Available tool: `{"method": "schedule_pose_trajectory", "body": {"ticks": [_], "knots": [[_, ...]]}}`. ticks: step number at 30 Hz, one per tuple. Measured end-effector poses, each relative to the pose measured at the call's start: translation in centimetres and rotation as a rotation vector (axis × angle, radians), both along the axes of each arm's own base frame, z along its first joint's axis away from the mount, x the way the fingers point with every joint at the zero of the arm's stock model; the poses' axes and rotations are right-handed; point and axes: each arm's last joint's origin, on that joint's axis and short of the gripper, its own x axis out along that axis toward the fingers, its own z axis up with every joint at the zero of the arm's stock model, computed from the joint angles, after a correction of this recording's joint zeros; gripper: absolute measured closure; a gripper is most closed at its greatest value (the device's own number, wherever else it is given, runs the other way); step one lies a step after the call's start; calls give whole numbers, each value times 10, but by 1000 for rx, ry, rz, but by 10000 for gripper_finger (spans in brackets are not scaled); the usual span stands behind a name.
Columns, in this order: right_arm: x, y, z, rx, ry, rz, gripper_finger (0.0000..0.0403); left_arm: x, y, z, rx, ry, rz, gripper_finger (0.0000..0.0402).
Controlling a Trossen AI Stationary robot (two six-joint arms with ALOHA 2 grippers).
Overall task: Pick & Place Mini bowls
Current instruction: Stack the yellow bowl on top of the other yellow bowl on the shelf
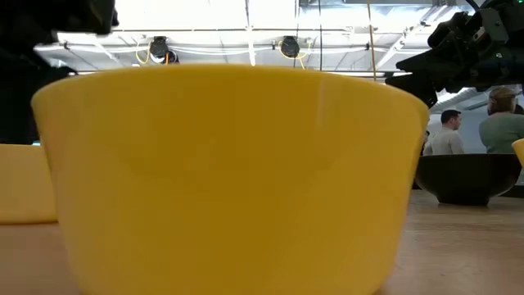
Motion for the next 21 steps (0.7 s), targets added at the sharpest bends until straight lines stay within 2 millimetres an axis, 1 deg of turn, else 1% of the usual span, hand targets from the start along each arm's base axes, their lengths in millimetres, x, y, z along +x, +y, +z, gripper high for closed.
{"method": "schedule_pose_trajectory", "body": {"ticks": [5, 10, 12, 15, 19, 20, 21], "knots": [[0, 0, 0, 0, 0, 0, 220, -4, 3, -6, 10, 24, -6, 254], [0, 0, 0, 0, 0, 0, 220, -6, 9, -9, 124, 23, -31, 254], [0, 0, 0, 0, 0, 0, 220, -6, 13, -10, 161, 24, -36, 260], [0, 0, 0, 0, 0, 0, 220, -3, 17, -9, 174, 20, -59, 296], [0, 0, 0, 0, 0, 0, 220, 3, 26, -9, 186, 18, -72, 378], [0, 0, 0, 0, 0, 0, 220, 5, 29, -9, 186, 17, -53, 388], [0, 0, 0, 0, 1, 0, 220, 7, 32, -9, 183, 15, -27, 389]]}}
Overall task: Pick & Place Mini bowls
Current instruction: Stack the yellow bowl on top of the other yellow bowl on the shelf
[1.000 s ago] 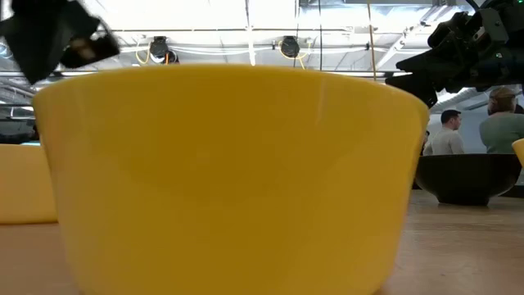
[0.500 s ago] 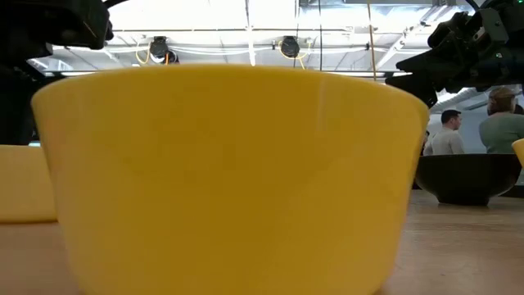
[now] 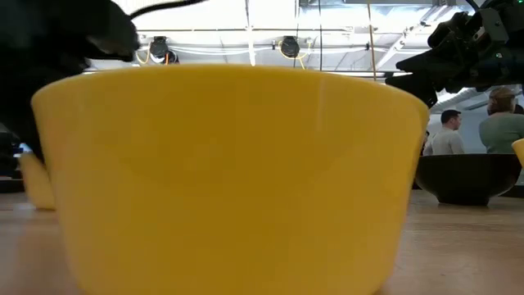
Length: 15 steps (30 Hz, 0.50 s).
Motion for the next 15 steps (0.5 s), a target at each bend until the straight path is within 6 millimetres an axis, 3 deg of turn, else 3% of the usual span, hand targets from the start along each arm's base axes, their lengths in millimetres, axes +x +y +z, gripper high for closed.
{"method": "schedule_pose_trajectory", "body": {"ticks": [4, 9, 15], "knots": [[0, 0, 0, 0, 0, 0, 220, 9, 11, 1, -3, -25, 59, 391], [0, 0, 0, 0, 0, 0, 220, 28, 26, 17, 5, -88, 124, 392], [0, 0, 0, 0, 0, 0, 220, 50, 43, 64, 42, -200, 150, 396]]}}
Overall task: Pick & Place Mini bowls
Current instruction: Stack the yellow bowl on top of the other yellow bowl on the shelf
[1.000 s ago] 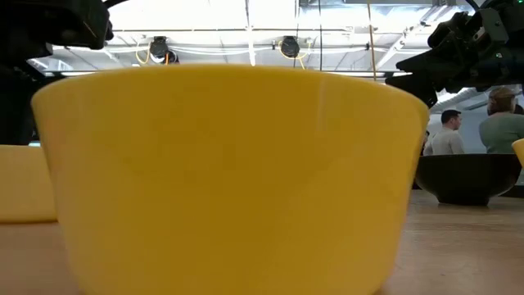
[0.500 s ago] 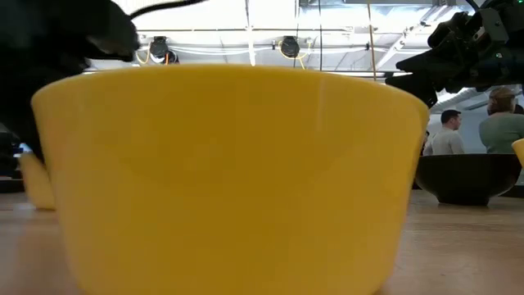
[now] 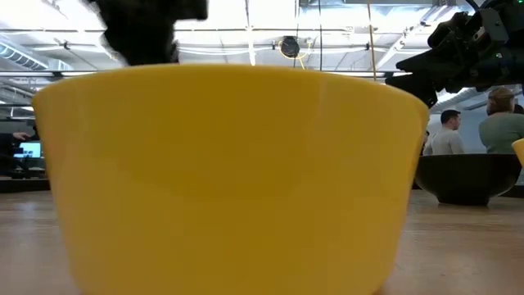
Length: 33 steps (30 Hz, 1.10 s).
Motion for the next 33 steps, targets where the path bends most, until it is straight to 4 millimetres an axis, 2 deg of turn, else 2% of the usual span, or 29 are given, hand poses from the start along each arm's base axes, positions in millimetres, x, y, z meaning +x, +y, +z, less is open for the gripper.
{"method": "schedule_pose_trajectory", "body": {"ticks": [4, 7, 11, 15, 23, 29, 33], "knots": [[0, 0, 0, 0, 0, 0, 220, 6, 13, 40, 110, -7, 67, 389], [0, 0, 0, 0, 0, 0, 220, 2, 24, 71, 179, 48, 127, 396], [0, 0, 0, 0, 0, 0, 220, -11, 46, 105, 272, 142, 236, 390], [0, 0, 0, 0, 0, 0, 220, -35, 76, 133, 343, 258, 336, 391], [0, 0, 0, 0, 0, 0, 220, -86, 140, 163, 358, 239, 555, 387], [0, 0, 0, 0, 0, -1, 220, -123, 183, 168, 355, 256, 755, 391], [0, 0, 0, 0, 0, -1, 220, -134, 204, 161, 354, 339, 793, 387]]}}
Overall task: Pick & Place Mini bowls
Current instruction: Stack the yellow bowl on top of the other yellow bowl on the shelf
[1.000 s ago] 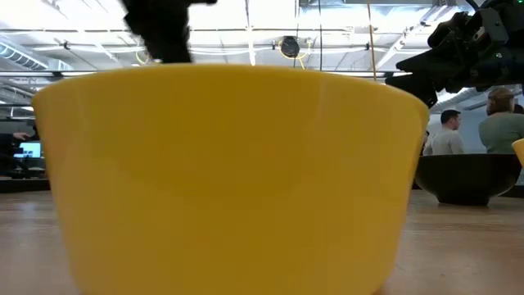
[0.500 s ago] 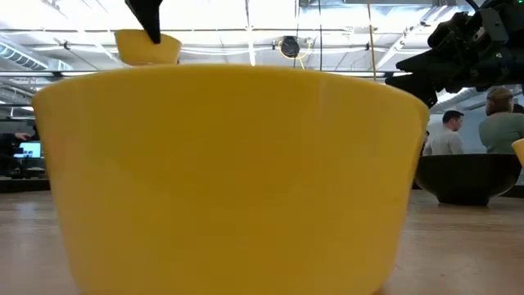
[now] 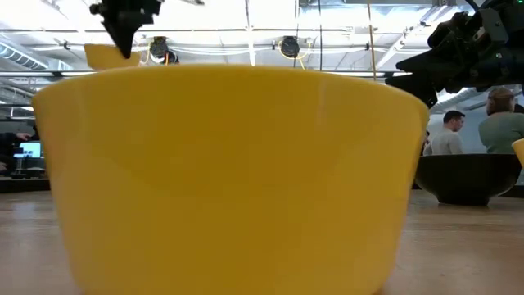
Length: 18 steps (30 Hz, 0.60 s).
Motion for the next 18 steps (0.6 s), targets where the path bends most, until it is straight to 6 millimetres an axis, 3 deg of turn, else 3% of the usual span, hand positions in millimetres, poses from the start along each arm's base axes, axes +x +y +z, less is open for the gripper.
{"method": "schedule_pose_trajectory", "body": {"ticks": [12, 18], "knots": [[0, 0, 0, 0, 0, 0, 220, 5, 62, -45, -24, -90, -51, 394], [0, 0, 0, 0, 0, 0, 220, 0, 70, -67, -100, -69, -28, 384]]}}
